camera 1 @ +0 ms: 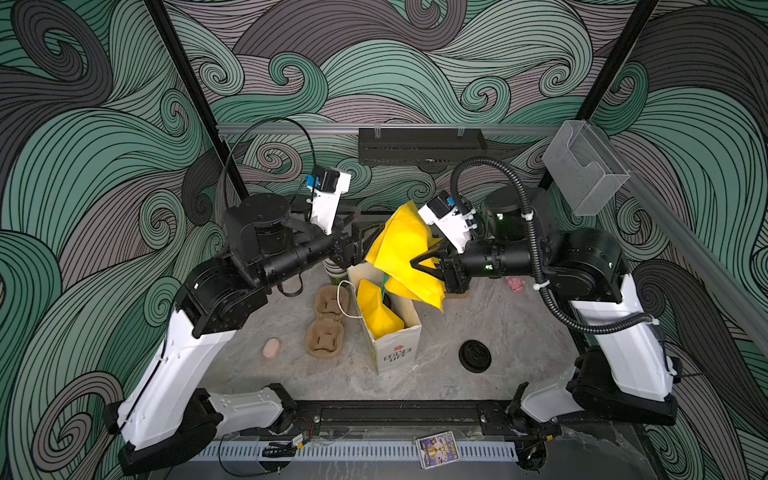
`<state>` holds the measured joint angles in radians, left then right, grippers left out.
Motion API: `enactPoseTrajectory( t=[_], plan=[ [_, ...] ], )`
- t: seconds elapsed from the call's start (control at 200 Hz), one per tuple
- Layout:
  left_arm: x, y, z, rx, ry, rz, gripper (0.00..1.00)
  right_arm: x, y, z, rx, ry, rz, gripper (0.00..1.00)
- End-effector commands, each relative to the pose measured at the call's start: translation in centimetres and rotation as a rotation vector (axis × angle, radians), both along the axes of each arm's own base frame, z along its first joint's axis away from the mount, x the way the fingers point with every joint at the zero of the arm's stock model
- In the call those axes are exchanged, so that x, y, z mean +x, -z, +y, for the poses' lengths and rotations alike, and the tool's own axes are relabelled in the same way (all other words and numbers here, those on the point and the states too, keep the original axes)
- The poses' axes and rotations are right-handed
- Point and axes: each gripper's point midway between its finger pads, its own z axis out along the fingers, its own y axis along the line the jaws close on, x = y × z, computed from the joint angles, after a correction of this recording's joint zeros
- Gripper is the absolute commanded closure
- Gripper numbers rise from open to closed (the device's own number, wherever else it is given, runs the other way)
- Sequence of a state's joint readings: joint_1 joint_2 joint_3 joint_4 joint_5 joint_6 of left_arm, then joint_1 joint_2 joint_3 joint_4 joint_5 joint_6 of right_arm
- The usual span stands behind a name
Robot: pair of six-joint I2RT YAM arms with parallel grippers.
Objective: Pack the takeout coffee
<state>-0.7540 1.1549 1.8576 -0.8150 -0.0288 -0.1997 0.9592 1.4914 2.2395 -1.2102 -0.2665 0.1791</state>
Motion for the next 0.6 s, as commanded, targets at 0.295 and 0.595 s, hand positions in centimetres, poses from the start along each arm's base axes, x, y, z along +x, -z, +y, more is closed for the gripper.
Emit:
enactPoseTrajectory(
  t=[0.295,0.595],
  plan=[
    [-4.9,11.5,7.1,-0.097,-0.249,0.475,0.24,1.1,5.8,3.7,0.076,0.133,0.214,1.00],
    [-3.7,16.5,4.7,-0.017,-0.212,0.607,0.27,4.5,12.4,2.7,-0.195,0.314,0.239,1.00]
  ],
)
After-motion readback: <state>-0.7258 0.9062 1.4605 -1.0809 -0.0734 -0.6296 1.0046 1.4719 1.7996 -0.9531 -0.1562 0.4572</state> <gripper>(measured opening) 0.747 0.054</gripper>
